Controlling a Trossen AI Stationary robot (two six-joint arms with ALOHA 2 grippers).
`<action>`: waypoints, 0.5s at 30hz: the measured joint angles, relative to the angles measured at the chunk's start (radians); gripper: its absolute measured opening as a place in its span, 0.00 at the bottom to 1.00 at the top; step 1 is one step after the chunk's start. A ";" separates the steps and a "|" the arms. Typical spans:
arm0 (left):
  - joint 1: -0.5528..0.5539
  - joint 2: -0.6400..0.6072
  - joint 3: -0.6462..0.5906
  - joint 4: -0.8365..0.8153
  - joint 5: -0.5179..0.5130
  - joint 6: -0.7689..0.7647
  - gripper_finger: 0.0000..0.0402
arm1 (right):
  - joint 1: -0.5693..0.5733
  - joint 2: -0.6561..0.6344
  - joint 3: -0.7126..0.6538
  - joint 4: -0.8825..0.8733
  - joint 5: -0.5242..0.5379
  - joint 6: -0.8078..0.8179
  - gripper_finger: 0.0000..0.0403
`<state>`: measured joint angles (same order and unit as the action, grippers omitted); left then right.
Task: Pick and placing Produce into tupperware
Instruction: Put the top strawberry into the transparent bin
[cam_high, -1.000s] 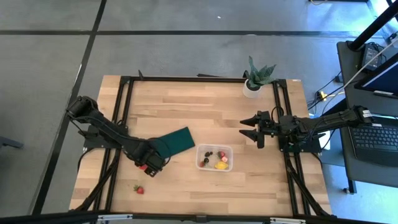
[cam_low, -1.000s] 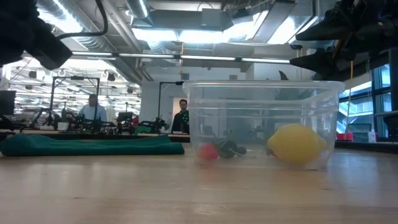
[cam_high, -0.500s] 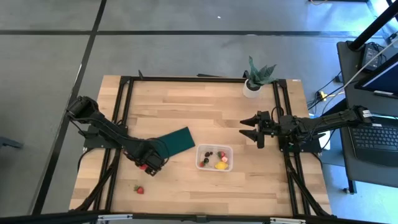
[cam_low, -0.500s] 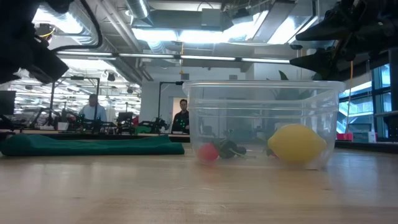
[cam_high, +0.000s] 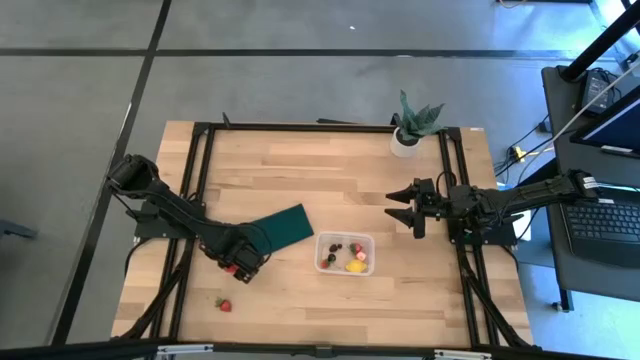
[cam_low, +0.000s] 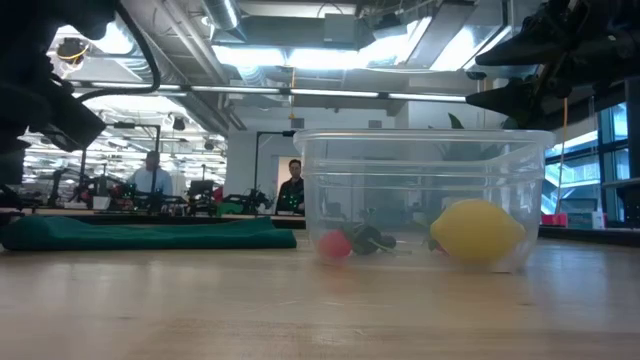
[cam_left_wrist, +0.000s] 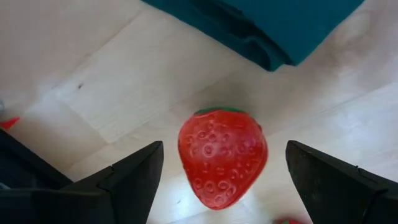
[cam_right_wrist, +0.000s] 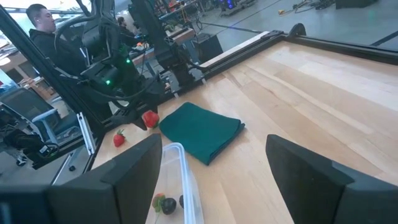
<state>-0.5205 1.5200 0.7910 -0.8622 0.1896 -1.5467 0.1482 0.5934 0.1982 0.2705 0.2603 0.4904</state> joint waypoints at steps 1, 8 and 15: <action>0.000 0.000 -0.002 0.000 0.005 0.000 0.82 | 0.000 0.000 0.000 0.000 0.000 -0.001 0.72; 0.000 0.000 -0.021 0.005 0.013 -0.019 0.82 | 0.000 0.000 0.000 0.000 0.000 -0.002 0.72; 0.000 0.000 -0.023 0.030 0.012 -0.019 0.74 | 0.000 0.000 0.000 0.000 0.000 -0.001 0.72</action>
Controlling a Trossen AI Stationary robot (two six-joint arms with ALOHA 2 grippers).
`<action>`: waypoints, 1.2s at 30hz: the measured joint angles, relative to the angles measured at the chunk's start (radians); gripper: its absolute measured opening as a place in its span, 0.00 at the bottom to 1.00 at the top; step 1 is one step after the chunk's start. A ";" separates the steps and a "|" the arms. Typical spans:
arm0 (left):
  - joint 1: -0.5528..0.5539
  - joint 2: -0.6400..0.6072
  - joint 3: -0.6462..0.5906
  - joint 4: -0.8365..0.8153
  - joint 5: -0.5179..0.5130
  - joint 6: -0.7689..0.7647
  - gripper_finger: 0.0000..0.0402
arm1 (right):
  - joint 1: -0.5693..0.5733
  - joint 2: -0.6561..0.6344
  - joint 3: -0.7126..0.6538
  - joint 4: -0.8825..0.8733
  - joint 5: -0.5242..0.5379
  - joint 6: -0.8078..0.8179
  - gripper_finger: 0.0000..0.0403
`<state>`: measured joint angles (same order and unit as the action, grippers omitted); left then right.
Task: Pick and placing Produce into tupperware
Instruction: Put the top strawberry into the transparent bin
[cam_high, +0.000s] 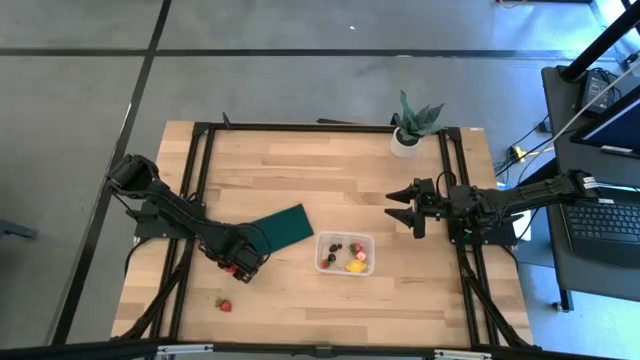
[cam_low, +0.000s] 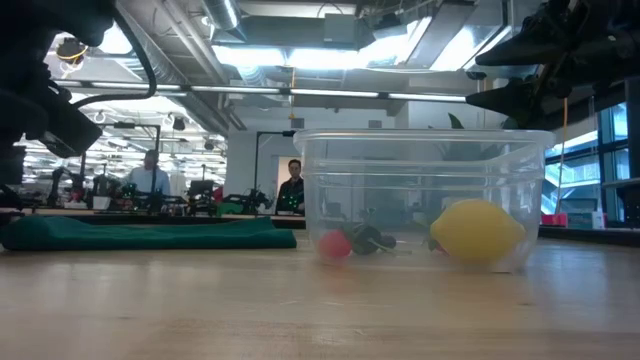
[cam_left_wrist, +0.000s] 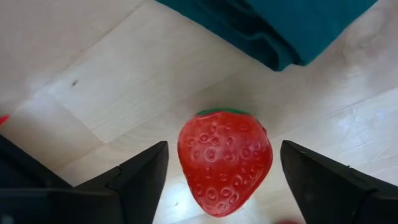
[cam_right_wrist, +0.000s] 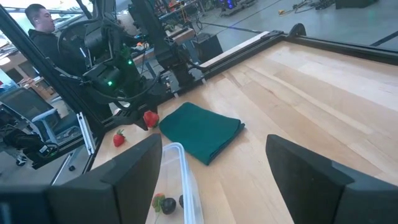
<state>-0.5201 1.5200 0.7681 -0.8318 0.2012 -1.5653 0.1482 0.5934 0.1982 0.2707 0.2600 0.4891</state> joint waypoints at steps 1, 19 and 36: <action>0.000 0.000 0.000 0.000 0.000 0.000 0.73 | 0.000 0.000 0.000 0.000 0.000 0.000 0.72; 0.000 0.000 0.000 0.007 -0.012 -0.003 0.49 | 0.000 0.000 0.000 0.000 0.000 0.006 0.72; 0.026 0.001 0.206 0.013 -0.169 0.138 0.48 | 0.000 0.000 0.000 0.000 0.000 0.031 0.72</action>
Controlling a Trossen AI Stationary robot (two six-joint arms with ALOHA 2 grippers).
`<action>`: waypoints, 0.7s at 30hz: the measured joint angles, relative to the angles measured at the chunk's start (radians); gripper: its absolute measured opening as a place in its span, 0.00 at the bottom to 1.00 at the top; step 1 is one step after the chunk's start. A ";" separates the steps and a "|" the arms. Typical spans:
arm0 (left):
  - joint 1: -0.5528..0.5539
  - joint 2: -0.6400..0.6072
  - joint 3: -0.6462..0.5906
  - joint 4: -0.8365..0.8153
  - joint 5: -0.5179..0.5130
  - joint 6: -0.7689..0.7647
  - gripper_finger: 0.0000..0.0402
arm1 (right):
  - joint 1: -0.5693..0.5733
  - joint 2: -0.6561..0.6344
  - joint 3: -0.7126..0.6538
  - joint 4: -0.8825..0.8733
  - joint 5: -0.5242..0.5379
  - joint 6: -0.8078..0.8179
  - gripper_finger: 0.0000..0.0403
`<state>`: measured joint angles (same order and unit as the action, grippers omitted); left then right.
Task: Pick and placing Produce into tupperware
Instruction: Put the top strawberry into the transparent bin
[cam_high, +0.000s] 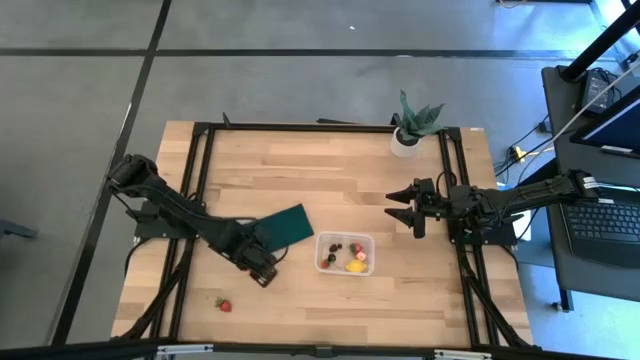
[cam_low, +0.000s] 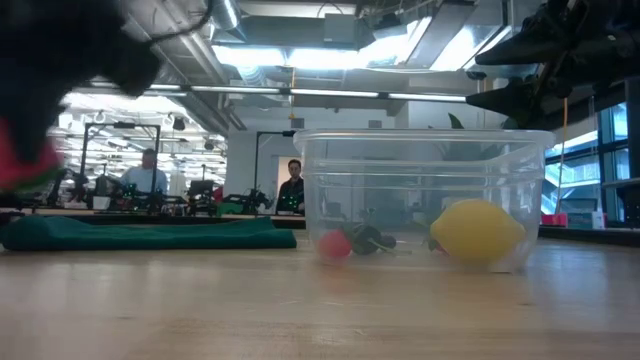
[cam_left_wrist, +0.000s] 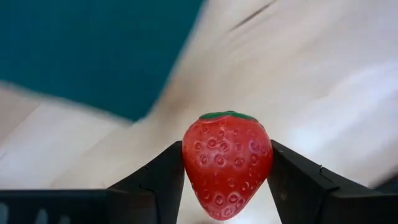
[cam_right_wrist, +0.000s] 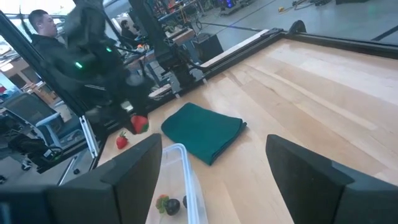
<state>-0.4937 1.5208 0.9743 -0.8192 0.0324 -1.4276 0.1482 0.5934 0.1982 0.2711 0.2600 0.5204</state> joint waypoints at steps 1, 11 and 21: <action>0.007 0.000 0.029 0.008 -0.022 0.015 0.48 | 0.000 0.000 0.000 0.000 0.000 0.002 0.72; 0.108 0.000 0.230 0.517 -0.190 0.408 0.48 | 0.000 0.000 0.000 0.001 0.000 0.024 0.72; 0.219 0.074 0.262 0.660 -0.227 0.591 0.48 | 0.000 0.000 0.000 0.001 0.000 0.028 0.72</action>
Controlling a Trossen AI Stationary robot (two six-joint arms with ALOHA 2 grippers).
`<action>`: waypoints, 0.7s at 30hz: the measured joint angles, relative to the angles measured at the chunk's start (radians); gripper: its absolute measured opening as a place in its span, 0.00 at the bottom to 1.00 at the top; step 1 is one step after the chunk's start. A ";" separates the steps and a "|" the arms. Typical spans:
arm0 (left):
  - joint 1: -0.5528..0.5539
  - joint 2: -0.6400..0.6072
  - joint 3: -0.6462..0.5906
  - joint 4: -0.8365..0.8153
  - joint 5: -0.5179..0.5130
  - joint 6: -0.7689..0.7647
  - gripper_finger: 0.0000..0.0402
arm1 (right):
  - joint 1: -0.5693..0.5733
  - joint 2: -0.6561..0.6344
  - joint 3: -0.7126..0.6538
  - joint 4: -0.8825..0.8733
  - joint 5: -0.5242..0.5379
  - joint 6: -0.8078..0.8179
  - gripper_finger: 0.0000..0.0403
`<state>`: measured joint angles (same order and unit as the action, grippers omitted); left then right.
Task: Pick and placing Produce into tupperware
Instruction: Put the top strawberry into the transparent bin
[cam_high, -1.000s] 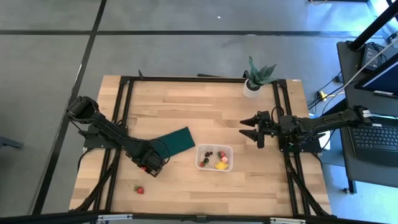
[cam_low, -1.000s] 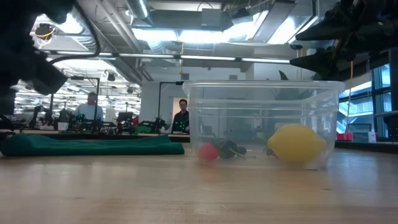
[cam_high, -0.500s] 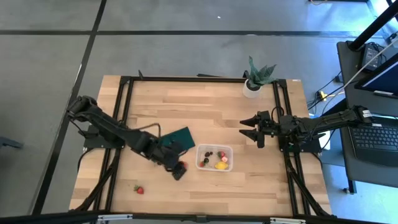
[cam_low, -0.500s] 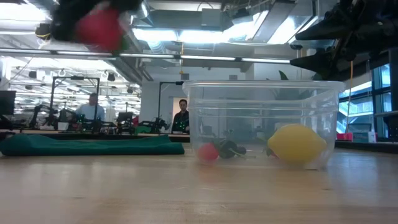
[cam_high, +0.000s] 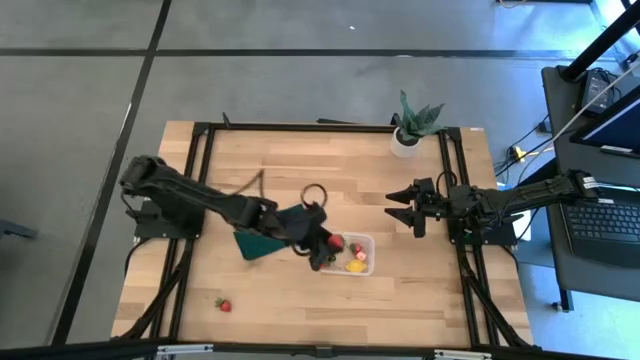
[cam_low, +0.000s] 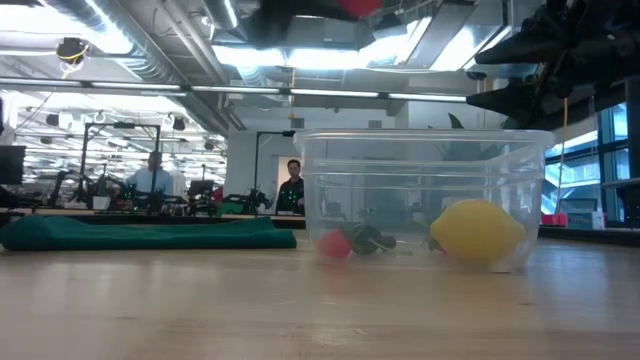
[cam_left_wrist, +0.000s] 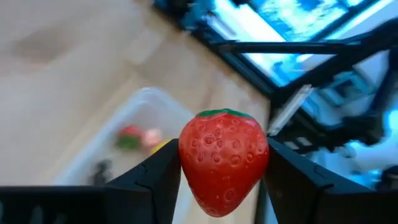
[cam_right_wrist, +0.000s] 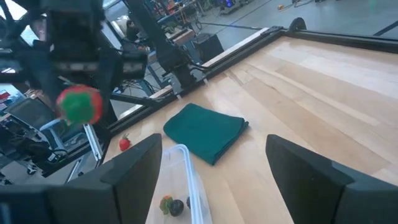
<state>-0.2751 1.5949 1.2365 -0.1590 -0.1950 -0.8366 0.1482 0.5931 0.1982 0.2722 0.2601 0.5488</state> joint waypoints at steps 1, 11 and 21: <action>0.006 0.030 0.002 0.047 0.022 0.002 0.47 | 0.000 0.000 0.000 0.000 0.000 0.000 0.72; 0.043 0.294 0.079 0.078 0.137 -0.025 0.48 | 0.001 0.001 0.000 0.014 0.000 0.000 0.72; 0.063 0.377 0.187 0.062 0.215 0.008 0.50 | 0.001 0.000 0.000 0.014 -0.002 0.001 0.72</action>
<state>-0.2124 1.9720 1.4236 -0.0968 0.0197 -0.8285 0.1493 0.5934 0.1978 0.2867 0.2577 0.5495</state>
